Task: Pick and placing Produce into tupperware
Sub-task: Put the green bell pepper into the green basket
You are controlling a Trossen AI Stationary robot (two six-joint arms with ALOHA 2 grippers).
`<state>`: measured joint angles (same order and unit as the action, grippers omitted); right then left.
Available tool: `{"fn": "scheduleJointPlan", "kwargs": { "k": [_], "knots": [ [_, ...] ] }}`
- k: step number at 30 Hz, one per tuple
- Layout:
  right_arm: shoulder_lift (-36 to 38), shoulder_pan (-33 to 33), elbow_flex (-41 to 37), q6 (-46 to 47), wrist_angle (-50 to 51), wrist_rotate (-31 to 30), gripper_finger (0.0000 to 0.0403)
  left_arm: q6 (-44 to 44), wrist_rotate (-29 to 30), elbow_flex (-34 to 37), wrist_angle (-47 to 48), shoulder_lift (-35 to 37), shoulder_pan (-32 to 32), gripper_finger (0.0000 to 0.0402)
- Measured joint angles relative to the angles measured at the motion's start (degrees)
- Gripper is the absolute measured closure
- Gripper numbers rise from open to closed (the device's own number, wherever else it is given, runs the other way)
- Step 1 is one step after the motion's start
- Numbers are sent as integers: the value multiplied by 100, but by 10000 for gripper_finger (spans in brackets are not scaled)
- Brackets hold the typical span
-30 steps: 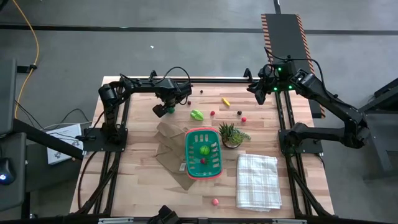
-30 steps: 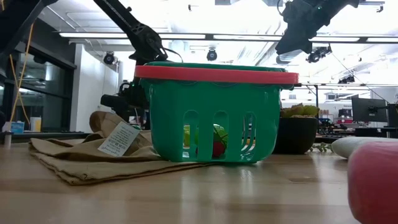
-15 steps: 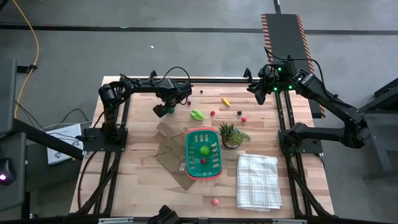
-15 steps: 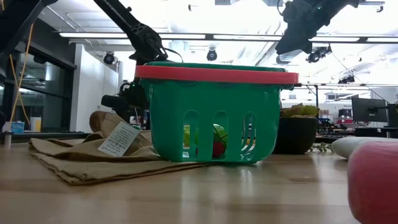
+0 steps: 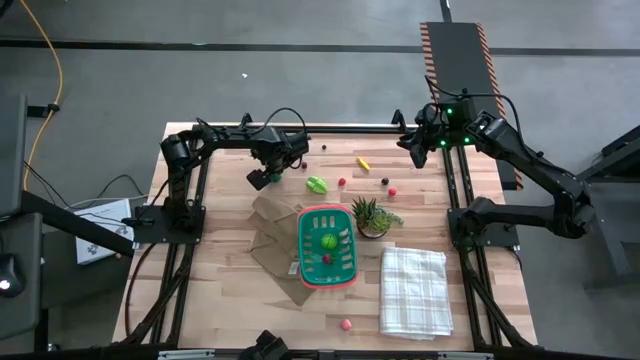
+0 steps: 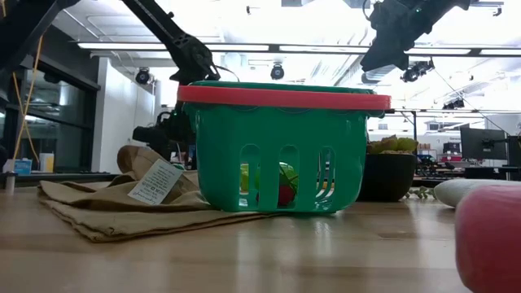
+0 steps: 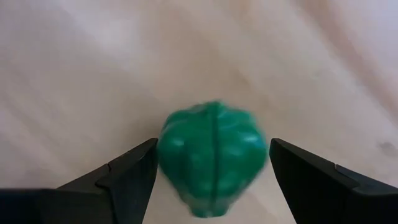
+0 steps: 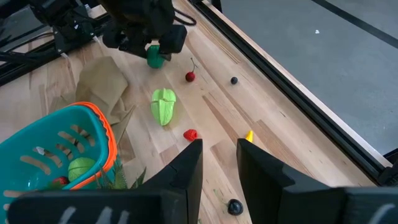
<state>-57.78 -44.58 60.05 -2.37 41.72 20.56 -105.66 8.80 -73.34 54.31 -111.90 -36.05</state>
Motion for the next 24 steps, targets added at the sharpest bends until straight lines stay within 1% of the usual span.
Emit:
{"fn": "scheduleJointPlan", "kwargs": {
  "k": [5, 8, 18, 21, 24],
  "knots": [
    [0, -2, 0, 0, 1, -4, 313, 28, -22, -2, -110, -82, 7, 108],
    [0, -1, 0, 1, 1, -4, 313, 24, 92, -2, -182, -76, 7, 108],
    [0, -2, 0, 45, -11, -39, 313, 21, 111, -2, -160, -76, 4, 108],
    [0, 0, 0, 49, -43, -39, 313, 20, 111, -2, -160, -76, 4, 116],
    [0, -2, 0, 89, -43, -39, 313, 19, 111, -2, -160, -76, 4, 135]
  ]
}}
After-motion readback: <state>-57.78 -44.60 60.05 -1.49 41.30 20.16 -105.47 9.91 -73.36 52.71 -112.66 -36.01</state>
